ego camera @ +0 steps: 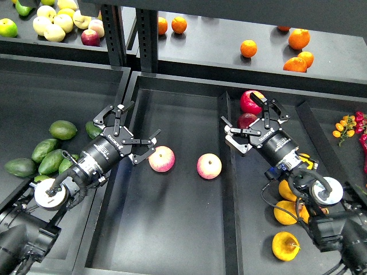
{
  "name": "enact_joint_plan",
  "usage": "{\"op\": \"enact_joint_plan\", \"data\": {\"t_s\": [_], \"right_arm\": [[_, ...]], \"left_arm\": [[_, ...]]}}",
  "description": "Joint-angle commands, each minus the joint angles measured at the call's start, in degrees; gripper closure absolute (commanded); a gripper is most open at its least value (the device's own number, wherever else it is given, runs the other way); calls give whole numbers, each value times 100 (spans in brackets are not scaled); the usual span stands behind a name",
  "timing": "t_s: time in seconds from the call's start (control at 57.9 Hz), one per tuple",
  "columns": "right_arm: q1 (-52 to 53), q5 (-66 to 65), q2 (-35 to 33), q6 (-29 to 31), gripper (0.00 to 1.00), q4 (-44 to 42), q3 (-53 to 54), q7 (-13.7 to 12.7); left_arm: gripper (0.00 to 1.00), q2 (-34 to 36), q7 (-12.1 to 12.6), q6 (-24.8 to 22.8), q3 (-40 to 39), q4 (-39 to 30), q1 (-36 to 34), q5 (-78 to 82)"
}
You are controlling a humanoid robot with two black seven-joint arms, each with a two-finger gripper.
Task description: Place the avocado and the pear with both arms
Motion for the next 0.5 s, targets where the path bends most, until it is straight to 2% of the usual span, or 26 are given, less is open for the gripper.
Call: {"op": "enact_joint_plan", "data": {"t_s": [0.0,0.294,0.484], "right_arm": [[-199,-156,1,0,1,67,2,221],[-1324,-551,1,0,1,744,-24,239],[-1491,-630,1,0,1,867,-24,239]], "left_arm": [[0,0,-52,0,-5,-51,8,0],[0,0,-52,0,22,-77,52,0],[0,0,-52,0,127,-156,228,0]]}}
